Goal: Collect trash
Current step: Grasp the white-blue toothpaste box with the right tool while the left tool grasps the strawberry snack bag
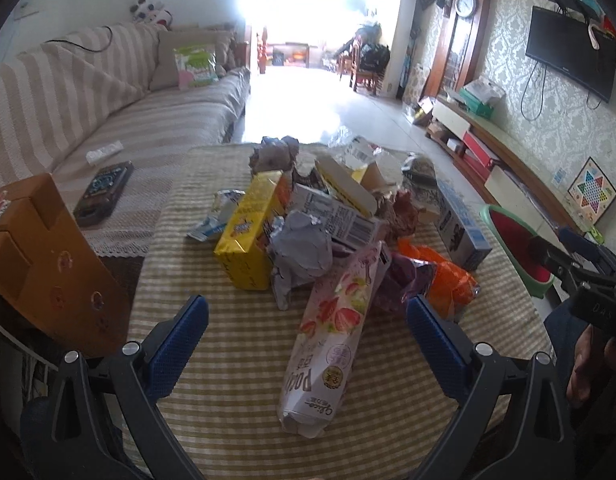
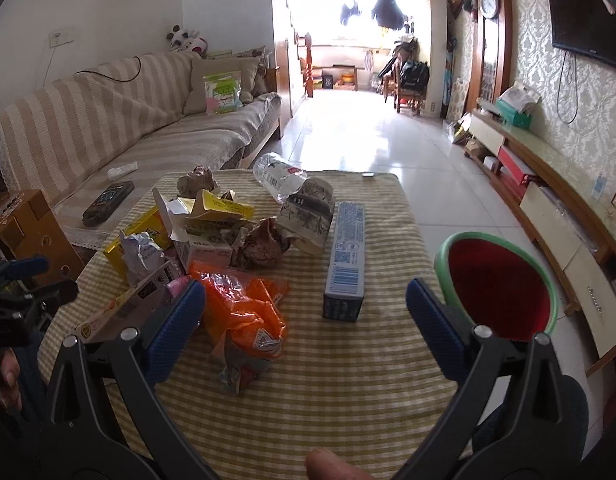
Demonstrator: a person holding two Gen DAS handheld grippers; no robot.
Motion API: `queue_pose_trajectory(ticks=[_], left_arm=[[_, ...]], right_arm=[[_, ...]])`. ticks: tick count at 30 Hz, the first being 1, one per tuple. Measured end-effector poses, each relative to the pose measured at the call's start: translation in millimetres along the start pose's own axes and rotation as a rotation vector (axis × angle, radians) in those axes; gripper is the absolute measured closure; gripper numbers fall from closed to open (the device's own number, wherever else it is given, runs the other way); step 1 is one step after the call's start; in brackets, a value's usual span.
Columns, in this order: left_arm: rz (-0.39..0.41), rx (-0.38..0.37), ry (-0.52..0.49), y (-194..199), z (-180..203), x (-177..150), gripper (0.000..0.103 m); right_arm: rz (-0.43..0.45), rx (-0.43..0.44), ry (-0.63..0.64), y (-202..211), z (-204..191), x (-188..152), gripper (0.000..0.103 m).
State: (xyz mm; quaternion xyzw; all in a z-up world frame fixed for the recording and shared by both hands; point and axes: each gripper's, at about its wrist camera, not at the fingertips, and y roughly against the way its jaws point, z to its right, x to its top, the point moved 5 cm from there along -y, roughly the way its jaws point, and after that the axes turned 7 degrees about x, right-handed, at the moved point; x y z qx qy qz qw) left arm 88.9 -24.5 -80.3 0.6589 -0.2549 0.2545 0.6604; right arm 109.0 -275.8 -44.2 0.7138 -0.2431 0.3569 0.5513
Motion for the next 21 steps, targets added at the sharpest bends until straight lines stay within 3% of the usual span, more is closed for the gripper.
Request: queue_pose_trajectory(ticks=[4, 9, 16, 21], left_arm=[[-0.096, -0.043, -0.015, -25.5, 11.2, -3.3, 0.008], [-0.159, -0.024, -0.048, -46.1, 19.9, -7.6, 0.01], [-0.25, 0.015, -0.09, -65.9, 23.8, -19.5, 0.023], [-0.281, 0.012, -0.093, -73.2, 27.0, -21.8, 0.036]], right_arm=[[-0.075, 0.014, -0.038, -26.1, 13.1, 3.1, 0.004], [-0.18, 0.009, -0.088, -64.4, 34.4, 13.2, 0.004], [-0.321, -0.101, -0.08, -122.9, 63.2, 17.2, 0.004], [-0.358, -0.096, -0.099, -148.6, 75.3, 16.9, 0.005]])
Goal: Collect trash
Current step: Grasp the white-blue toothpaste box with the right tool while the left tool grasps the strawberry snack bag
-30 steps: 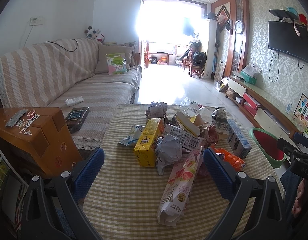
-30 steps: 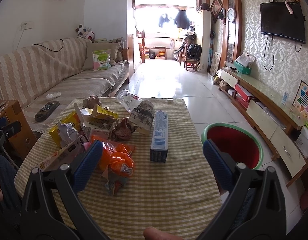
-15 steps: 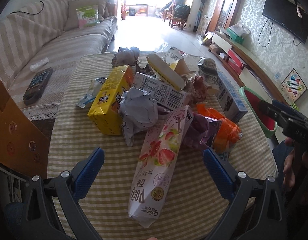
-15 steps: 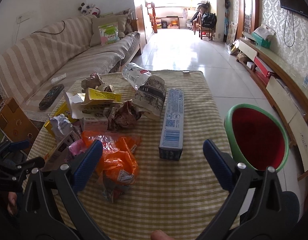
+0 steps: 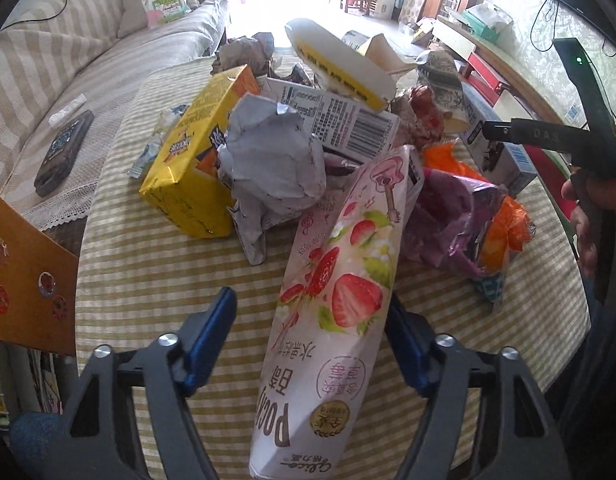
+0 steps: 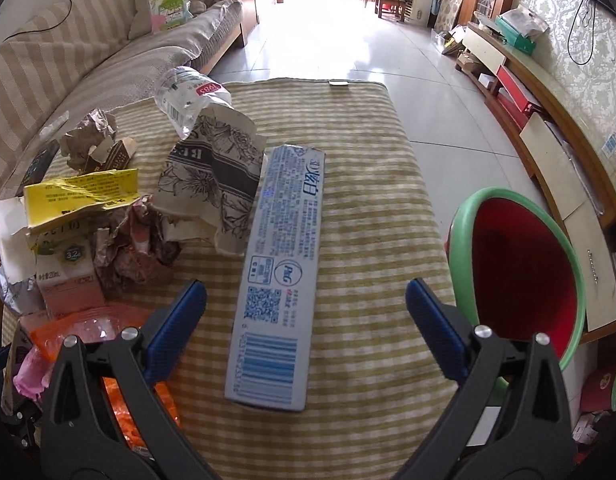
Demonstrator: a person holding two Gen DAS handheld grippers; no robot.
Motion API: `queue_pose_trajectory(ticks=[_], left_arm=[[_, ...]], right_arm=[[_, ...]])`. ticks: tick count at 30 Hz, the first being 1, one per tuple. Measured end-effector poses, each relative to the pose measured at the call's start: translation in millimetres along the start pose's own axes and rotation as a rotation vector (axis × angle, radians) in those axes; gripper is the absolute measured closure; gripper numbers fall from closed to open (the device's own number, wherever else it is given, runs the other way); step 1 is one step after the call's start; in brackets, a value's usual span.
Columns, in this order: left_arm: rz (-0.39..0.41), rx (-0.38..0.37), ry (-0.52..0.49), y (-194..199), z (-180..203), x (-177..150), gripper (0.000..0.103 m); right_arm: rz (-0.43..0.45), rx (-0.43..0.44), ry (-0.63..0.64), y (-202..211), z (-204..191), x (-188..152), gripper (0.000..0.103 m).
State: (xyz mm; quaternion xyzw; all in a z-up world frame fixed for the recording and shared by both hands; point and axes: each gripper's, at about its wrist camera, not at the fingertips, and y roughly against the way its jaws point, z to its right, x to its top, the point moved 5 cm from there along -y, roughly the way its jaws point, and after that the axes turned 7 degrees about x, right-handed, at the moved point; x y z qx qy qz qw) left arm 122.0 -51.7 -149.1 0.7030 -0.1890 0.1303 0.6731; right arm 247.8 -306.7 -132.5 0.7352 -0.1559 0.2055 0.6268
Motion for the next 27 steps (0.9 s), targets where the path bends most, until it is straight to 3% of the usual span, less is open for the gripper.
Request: queue_pose_trajectory(ticks=[3, 5, 7, 8, 9, 12, 27], left_arm=[[-0.004, -0.017, 0.003, -2.7, 2.1, 1.1, 0.044], [-0.001, -0.017, -0.013, -1.5, 6.7, 1.8, 0.054], [0.006, -0.004, -0.03, -2.6, 7.5, 2.0, 0.055], [0.008, -0.006, -0.029, -1.0, 8.0, 2.5, 0.056], [0.013, -0.019, -0.026, 0.1, 8.5, 1.2, 0.065], [0.032, -0.023, -0.037, 10.5, 13.4, 2.0, 0.07], [0.144, -0.093, -0.002, 73.0, 13.4, -3.2, 0.073]], right_arm=[[-0.035, -0.001, -0.002, -13.2, 3.2, 1.3, 0.023], [-0.067, 0.024, -0.025, -21.4, 5.1, -0.8, 0.051], [-0.093, 0.039, -0.027, -26.4, 4.1, -3.3, 0.066], [-0.096, 0.036, -0.016, -26.7, 1.8, -4.5, 0.067], [-0.09, 0.034, -0.009, -25.2, 0.3, -5.2, 0.067], [-0.077, 0.038, -0.008, -17.0, -2.3, -7.9, 0.067], [0.061, 0.091, -0.026, 58.9, -4.9, -9.1, 0.067]])
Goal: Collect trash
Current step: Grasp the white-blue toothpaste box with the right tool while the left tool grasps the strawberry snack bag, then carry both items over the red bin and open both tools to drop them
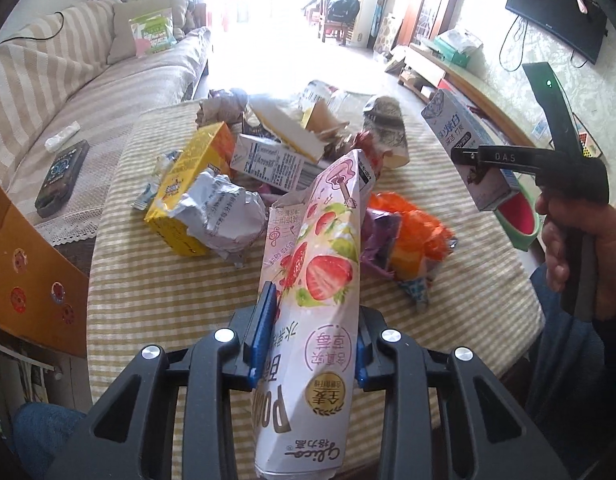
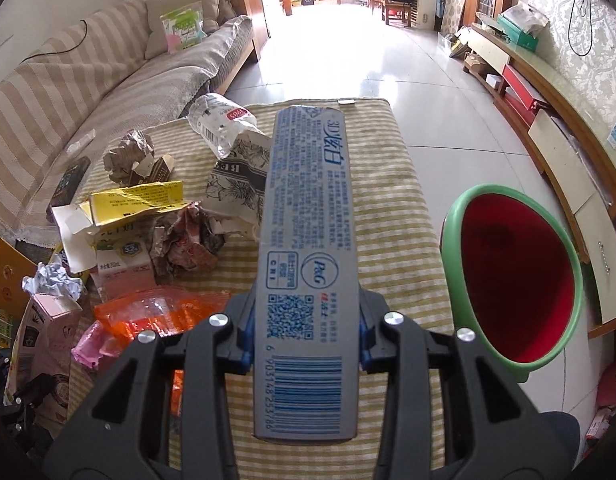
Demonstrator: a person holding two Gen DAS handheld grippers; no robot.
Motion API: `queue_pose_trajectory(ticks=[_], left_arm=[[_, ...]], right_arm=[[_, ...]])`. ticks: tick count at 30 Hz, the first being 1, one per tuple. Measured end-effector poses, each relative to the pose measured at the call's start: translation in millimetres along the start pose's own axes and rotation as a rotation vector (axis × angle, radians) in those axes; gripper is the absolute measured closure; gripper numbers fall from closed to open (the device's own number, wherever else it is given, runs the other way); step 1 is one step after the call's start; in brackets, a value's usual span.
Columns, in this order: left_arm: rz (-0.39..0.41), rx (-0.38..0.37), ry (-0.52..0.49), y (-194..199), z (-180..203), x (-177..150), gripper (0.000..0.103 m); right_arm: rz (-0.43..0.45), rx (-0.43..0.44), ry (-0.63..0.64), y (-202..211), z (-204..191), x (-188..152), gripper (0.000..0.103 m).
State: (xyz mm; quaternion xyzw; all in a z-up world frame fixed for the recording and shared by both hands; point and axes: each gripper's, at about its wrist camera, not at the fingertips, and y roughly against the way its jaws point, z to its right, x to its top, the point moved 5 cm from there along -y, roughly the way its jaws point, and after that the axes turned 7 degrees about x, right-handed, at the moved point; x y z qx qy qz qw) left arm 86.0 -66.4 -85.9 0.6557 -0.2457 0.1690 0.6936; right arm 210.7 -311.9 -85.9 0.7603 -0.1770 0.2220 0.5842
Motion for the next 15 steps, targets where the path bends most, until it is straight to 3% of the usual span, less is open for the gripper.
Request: queue_pose_trajectory(ticks=[6, 15], left_arm=[[0.066, 0.007, 0.01, 28.4, 0.5, 8.8, 0.073], [0.175, 0.006, -0.024, 49.9, 20.7, 64.1, 0.073]], right_arm=[[0.04, 0.029, -0.003, 22.6, -2.9, 2.9, 0.067], [0.119, 0.063, -0.036, 49.0, 13.1, 15.1, 0.067]])
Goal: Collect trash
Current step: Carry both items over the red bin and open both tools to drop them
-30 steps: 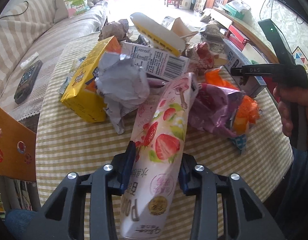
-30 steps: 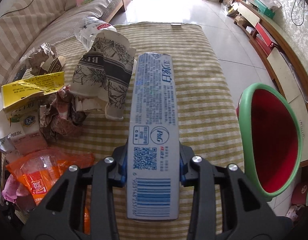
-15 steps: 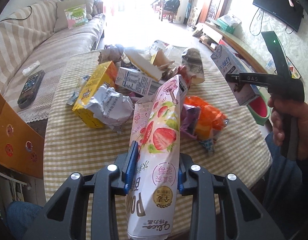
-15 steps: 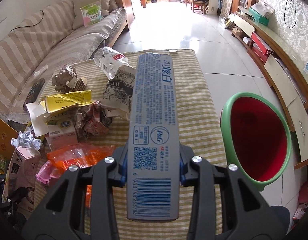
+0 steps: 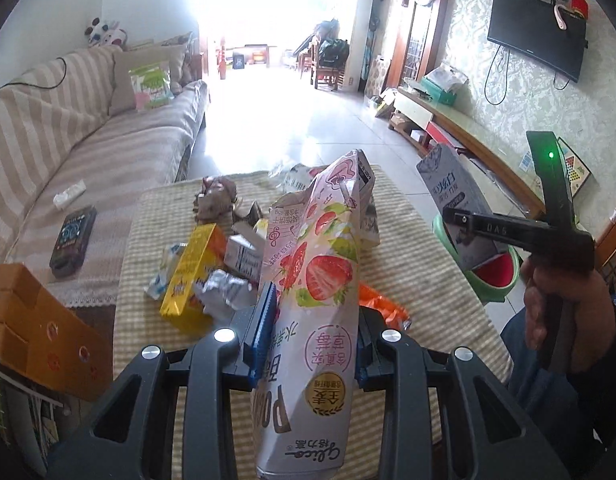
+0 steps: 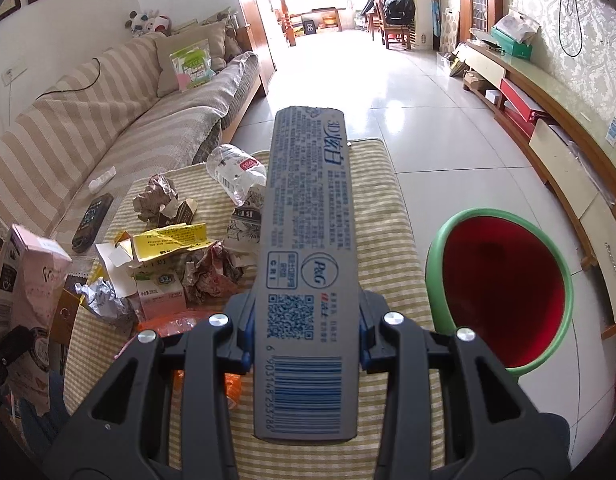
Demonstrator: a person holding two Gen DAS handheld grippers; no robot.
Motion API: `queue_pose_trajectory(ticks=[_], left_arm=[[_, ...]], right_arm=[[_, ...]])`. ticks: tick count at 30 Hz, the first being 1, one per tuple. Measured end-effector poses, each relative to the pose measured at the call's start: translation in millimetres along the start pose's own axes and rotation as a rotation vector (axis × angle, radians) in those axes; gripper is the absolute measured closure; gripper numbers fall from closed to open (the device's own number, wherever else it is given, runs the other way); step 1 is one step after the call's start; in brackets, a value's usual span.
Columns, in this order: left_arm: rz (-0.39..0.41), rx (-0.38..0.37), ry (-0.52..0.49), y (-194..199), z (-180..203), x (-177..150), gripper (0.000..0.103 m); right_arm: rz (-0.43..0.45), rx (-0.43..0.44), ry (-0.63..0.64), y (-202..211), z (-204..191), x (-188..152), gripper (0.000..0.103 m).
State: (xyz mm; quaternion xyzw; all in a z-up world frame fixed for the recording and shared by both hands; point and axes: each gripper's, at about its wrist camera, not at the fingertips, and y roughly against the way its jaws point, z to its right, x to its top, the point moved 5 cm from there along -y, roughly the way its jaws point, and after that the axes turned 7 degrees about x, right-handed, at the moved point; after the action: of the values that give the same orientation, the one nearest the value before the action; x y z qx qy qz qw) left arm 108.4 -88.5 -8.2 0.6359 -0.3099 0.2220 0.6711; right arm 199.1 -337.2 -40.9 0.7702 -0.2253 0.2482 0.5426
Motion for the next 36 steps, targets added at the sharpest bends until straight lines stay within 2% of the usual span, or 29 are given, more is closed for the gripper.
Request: queue_pose_trajectory(ticks=[4, 8, 17, 22, 27, 31, 36], left_arm=[[0.039, -0.016, -0.027, -9.8, 24.5, 30.1, 0.073], [0.059, -0.064, -0.067, -25.5, 62.5, 58.7, 0.073], [0.054, -0.21, -0.144, -77.3, 174.8, 98.3, 0.073], [0.029, -0.288, -0.162, -102.1, 232.0, 101.7, 0.073], [-0.017, -0.343, -0.171, -130.4, 281.7, 99.1, 0.072], [-0.055, -0.366, -0.181, -151.6, 308.4, 91.7, 0.072], [-0.118, -0.398, -0.153, -175.9, 320.7, 87.4, 0.072]], right_arm=[[0.037, -0.01, -0.033, 13.0, 20.9, 9.3, 0.067], [0.07, -0.03, -0.08, 26.0, 52.3, 14.6, 0.067], [0.111, -0.119, -0.207, 55.6, 151.7, 13.6, 0.067], [0.105, -0.167, -0.252, 65.5, 206.2, 7.8, 0.067], [0.098, -0.181, -0.285, 67.1, 240.5, 1.8, 0.067], [0.089, -0.18, -0.291, 64.8, 256.6, -4.7, 0.067], [0.063, -0.166, -0.296, 54.8, 265.2, -11.8, 0.067]])
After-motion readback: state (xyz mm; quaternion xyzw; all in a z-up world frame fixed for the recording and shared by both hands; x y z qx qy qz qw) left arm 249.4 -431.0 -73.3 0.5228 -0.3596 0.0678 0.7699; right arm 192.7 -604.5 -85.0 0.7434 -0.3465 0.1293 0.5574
